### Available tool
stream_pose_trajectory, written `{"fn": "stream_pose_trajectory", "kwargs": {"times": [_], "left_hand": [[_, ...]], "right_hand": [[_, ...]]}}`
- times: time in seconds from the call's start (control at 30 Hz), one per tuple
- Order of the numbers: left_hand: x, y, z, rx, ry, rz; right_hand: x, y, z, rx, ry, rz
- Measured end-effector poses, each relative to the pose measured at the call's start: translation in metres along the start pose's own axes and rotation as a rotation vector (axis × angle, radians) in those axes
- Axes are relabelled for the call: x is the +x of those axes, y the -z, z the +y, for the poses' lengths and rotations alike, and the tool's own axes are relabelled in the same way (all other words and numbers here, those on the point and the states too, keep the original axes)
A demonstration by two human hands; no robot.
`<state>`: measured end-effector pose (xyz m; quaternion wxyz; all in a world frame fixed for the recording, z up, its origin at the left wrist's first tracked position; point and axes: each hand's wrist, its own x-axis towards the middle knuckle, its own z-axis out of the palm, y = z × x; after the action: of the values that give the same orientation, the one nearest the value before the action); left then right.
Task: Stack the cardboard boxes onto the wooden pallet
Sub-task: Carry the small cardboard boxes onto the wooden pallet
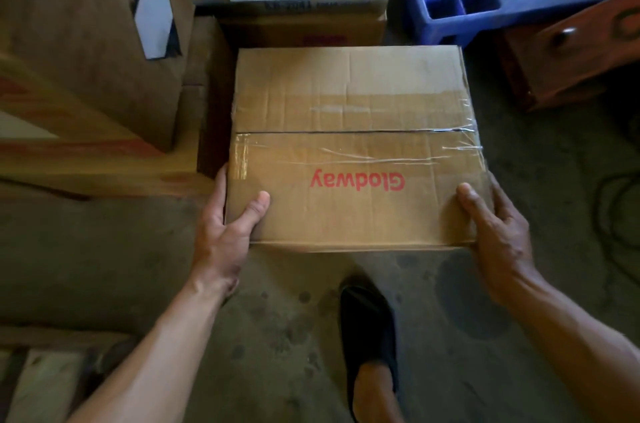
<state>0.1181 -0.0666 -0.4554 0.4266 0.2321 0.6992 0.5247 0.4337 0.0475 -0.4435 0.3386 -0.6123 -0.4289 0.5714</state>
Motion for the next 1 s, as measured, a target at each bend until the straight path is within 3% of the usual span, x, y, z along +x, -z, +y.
{"fn": "stream_pose_trajectory", "kwargs": {"times": [0.4,0.73,1.0], "left_hand": [[-0.182,0.075,-0.007,-0.061,-0.044,0.073],[-0.387,0.181,-0.019,-0.144,-0.137,0.358],[-0.569,0.289,-0.043,-0.209,-0.104,0.675]], "right_hand": [[-0.178,0.025,0.012,-0.042,0.06,-0.044],[-0.33,-0.012,-0.01,-0.036,0.107,-0.309],[-0.482,-0.091,-0.01,-0.118,0.139,-0.572]]}}
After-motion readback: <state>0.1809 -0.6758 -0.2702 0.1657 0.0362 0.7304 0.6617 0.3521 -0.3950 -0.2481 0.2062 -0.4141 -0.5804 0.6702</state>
